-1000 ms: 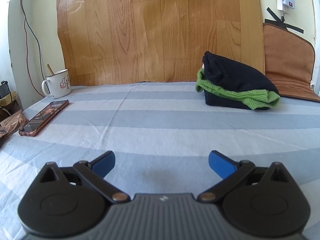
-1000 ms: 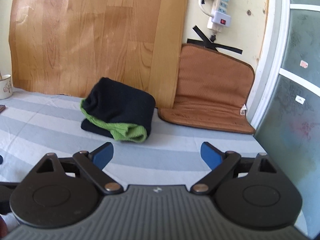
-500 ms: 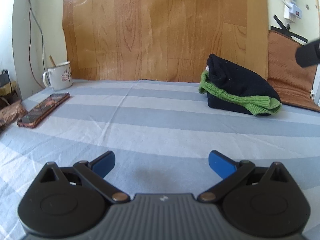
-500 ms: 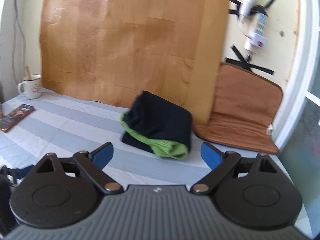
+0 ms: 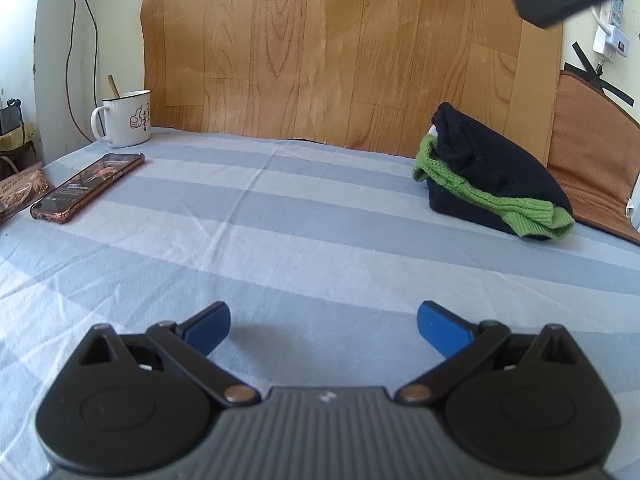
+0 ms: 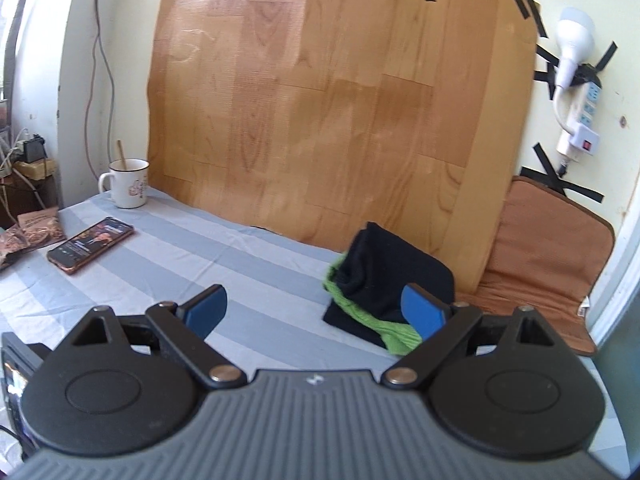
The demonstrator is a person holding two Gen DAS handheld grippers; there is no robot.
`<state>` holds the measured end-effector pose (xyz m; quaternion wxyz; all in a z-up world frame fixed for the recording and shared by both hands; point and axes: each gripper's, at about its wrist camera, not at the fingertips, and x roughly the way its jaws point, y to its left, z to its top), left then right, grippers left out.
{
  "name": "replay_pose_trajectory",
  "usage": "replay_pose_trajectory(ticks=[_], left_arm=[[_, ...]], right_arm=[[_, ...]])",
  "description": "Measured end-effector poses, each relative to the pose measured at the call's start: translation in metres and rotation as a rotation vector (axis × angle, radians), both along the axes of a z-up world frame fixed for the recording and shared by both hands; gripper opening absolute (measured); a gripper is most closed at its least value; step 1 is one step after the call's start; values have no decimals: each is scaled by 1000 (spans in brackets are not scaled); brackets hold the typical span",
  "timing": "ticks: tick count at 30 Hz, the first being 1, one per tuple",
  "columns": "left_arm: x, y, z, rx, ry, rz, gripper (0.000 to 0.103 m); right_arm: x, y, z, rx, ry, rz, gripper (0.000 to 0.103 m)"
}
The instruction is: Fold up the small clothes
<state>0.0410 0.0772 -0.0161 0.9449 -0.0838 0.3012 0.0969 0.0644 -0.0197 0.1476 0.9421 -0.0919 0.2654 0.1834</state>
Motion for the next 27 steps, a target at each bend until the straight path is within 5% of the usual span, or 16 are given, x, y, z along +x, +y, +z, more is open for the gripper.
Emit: replay_pose_trajectory(ticks=[27], left_arm=[[2,3,-1,-21,15,7,103]], right_arm=[[-16,38,-3,98,91,106,95]])
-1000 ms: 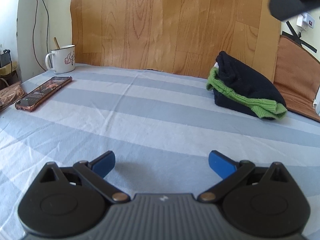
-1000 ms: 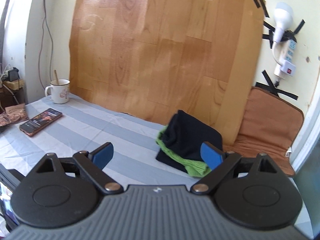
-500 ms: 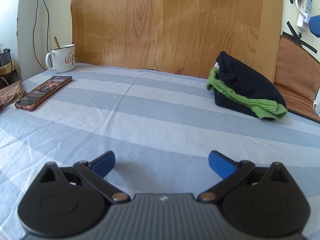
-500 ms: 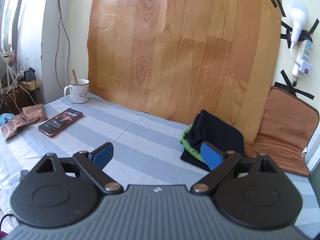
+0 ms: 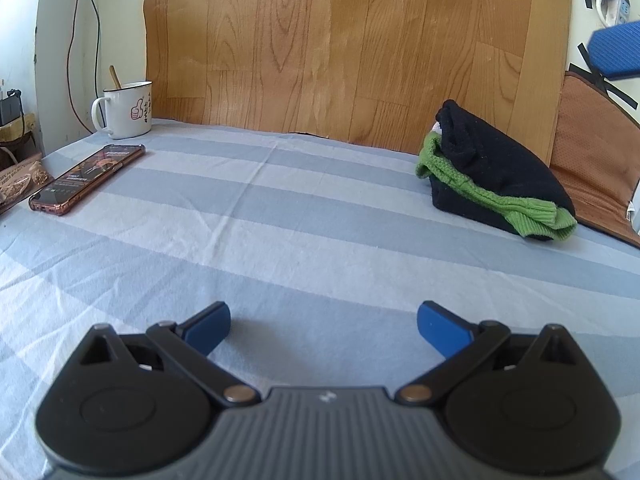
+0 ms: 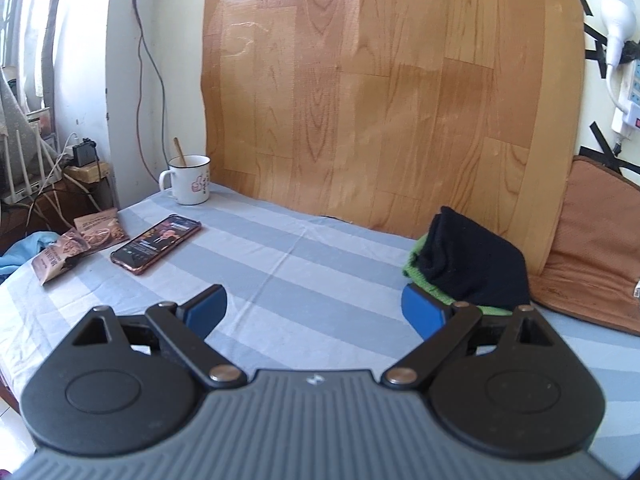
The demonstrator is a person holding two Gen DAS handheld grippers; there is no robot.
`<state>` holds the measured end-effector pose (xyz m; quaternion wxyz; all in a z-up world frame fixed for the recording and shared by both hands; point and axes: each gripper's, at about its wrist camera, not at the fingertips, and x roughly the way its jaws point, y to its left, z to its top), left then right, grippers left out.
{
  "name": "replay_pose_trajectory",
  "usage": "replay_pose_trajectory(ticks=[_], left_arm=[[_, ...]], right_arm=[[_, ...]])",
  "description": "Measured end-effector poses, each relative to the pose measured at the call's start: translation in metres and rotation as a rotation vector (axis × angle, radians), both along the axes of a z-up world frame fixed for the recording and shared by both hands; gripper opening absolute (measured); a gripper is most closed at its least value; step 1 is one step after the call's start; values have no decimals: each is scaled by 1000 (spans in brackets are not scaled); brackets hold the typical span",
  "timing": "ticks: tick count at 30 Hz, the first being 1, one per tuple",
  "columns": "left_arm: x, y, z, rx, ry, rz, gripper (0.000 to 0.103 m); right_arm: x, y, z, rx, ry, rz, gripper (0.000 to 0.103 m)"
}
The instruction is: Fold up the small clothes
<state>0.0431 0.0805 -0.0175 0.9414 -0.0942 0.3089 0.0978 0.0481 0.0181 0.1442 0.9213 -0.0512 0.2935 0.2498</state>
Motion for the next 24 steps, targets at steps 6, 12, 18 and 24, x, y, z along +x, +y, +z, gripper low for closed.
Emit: replay_pose_trajectory(ticks=[6,12,18,24], left_arm=[[0,0,0,0,0,0,103],[0,1,0,0,0,-1,103],[-1,0,0,6,-5,3,103],[-7,-1,4,14,-47,-12,103]], right_arm=[[-1,4,-2,0,5,13,95],[-1,4,-3,2,7,11,95],[0,-2,-4,11,3,-10,95],[-2,-48,-7,48,-18,-136,95]])
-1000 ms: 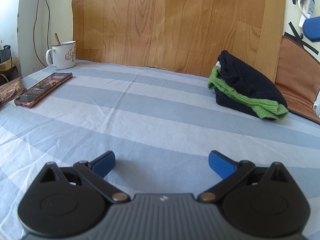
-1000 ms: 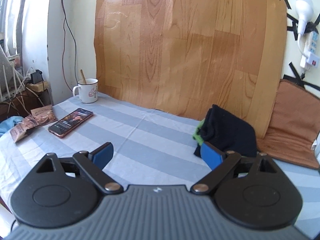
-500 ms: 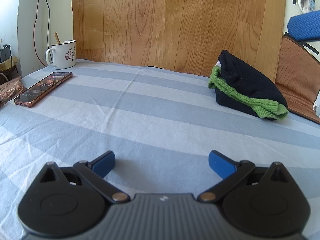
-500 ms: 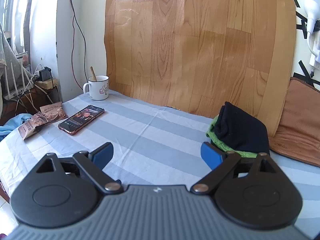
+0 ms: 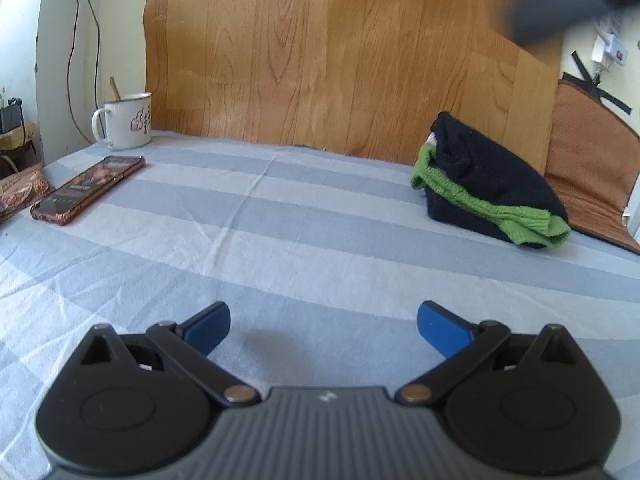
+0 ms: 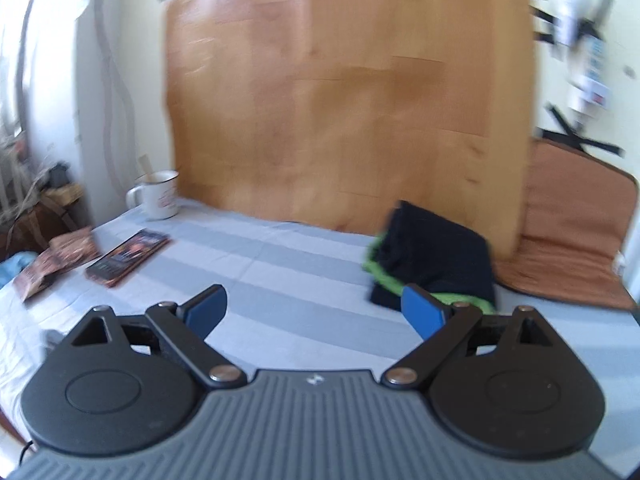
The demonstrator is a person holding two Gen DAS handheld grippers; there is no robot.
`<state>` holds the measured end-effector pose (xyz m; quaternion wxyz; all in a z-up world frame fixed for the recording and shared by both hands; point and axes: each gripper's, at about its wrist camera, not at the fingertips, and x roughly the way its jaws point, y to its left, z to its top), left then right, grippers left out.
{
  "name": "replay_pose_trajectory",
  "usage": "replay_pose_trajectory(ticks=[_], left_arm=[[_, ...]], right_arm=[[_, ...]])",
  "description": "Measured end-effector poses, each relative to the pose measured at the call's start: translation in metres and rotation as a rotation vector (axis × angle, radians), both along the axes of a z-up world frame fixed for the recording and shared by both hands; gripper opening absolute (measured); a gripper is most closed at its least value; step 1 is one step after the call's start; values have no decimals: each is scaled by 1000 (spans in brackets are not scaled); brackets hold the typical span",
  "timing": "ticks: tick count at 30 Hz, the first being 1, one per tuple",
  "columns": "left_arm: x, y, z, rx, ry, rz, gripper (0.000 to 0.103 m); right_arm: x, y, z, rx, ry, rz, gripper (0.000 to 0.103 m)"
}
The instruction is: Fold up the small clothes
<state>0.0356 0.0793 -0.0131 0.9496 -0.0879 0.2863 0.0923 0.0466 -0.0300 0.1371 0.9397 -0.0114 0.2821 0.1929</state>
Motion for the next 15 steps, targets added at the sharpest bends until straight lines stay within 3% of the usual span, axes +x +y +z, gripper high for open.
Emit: replay_pose_trajectory(ticks=[6,15], left_arm=[[-9,-12,14,75,-24,-29,103],[-25,-30,69,166,-97,-60,103]], right_arm=[[-13,-66,-16,57,22,-173,96],[-34,-110,-20,117,19,-267,96]])
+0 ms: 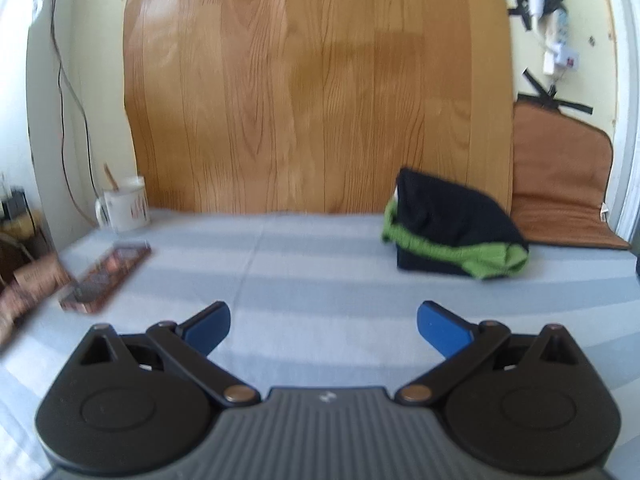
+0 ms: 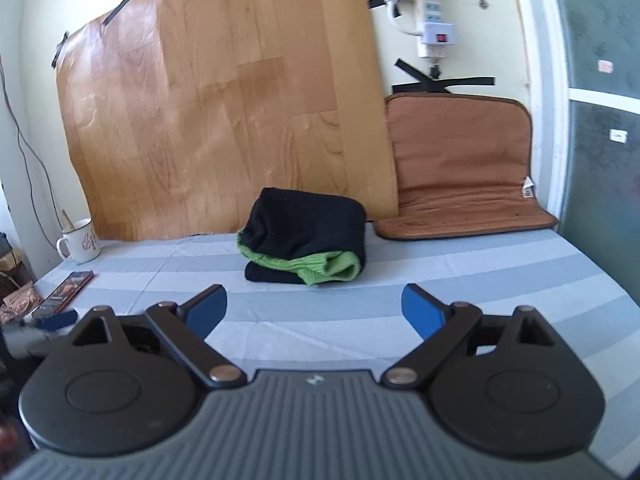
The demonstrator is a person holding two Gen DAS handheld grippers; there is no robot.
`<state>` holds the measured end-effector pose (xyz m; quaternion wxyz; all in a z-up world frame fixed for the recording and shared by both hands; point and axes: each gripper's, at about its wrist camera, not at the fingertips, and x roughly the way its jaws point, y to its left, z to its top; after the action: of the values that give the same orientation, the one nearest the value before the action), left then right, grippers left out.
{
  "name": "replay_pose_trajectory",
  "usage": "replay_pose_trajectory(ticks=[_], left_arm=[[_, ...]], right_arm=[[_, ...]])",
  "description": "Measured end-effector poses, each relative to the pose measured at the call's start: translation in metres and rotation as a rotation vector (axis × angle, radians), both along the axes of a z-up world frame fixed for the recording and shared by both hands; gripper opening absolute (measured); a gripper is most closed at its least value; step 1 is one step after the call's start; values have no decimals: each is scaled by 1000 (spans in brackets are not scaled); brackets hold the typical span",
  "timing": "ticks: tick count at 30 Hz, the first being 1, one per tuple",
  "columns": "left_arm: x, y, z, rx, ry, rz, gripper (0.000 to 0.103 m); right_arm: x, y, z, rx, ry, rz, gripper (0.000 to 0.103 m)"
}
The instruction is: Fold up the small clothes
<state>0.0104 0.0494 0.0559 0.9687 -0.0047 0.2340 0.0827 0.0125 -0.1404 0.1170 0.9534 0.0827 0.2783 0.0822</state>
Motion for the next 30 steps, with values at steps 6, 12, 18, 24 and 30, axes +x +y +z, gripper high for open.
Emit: replay_pose_trajectory(ticks=[6,12,18,24,30], left_arm=[[-5,-17,34,75,-56,-42,103],[-8,-28,42,87,-42,-83,103],[-13,-31,43,122,-45,-76,103],[-19,-34,51,154,-81,-72,103],[-22,-37,55,186,-103,-67,103]], right_arm=[[-10,-19,0,24,-4,-36,96],[-15,-27,-1,52,6,-55,96],[-18,-29,0,61,-4,-55,96],[-20,-30,0,78,3,-56,96],[-22,-30,2,83,-4,-56,96]])
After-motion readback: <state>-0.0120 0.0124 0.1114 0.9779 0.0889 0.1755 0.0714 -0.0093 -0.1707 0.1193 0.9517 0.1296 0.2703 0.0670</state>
